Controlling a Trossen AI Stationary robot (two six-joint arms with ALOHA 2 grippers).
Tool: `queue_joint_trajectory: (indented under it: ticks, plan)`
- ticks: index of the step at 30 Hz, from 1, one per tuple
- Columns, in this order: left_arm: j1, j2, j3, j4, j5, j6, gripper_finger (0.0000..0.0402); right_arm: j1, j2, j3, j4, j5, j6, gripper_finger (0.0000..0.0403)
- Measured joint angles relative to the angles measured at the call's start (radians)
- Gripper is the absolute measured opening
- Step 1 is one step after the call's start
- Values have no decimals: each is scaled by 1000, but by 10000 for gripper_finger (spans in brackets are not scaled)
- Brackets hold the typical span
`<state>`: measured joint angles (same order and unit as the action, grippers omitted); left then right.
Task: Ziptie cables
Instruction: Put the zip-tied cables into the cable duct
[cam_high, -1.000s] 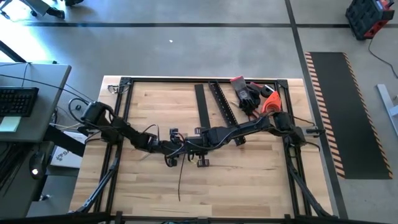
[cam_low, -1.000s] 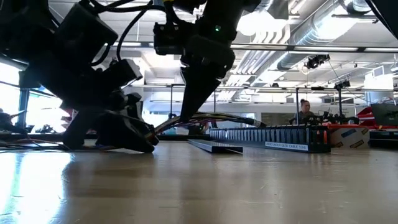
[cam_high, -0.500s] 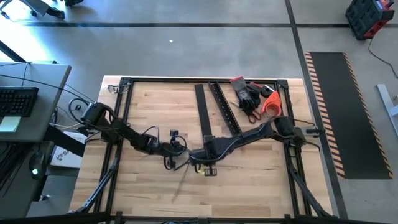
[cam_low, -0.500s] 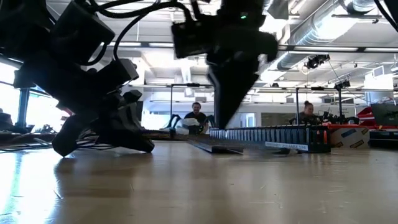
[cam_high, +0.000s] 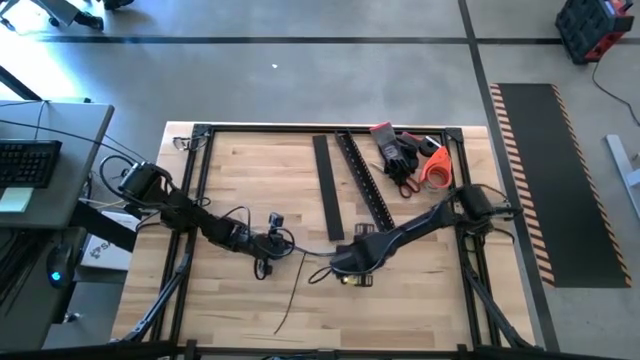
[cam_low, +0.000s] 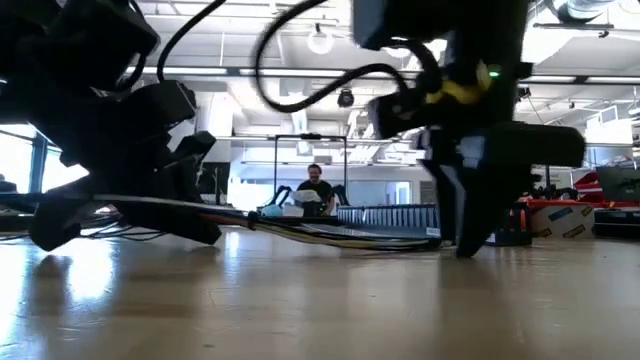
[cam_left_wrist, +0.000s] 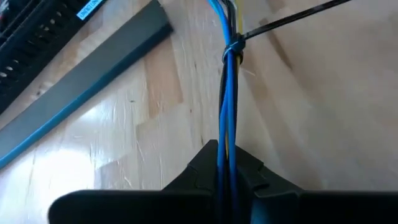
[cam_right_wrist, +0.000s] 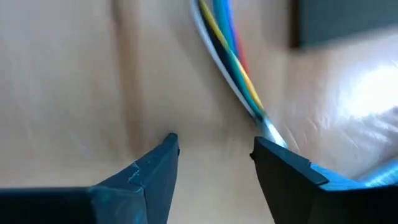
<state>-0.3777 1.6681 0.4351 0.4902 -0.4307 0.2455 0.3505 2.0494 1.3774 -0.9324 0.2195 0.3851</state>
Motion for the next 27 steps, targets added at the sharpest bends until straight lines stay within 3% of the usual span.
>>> queue_joint_trajectory:
  ticks: [3,8,13,20,23,27]
  plan:
    - [-6,-32,1,-20,5,-4,0,-3,-108,-76,14,43,-31,183]
    - [-10,-73,2,-44,10,-23,0,-55,-257,-235,243,90,-183,169]
    - [-10,-78,3,-63,3,-53,0,-127,-264,-389,539,-127,-334,162]
    - [-15,-86,10,-77,-8,-76,0,-150,-244,-497,680,-187,-315,139]
    - [-15,-98,22,-79,-58,-48,0,-145,-243,-500,684,-192,-276,107]
    - [-12,-120,59,-97,-124,31,0,-119,-241,-500,692,-183,-203,26]
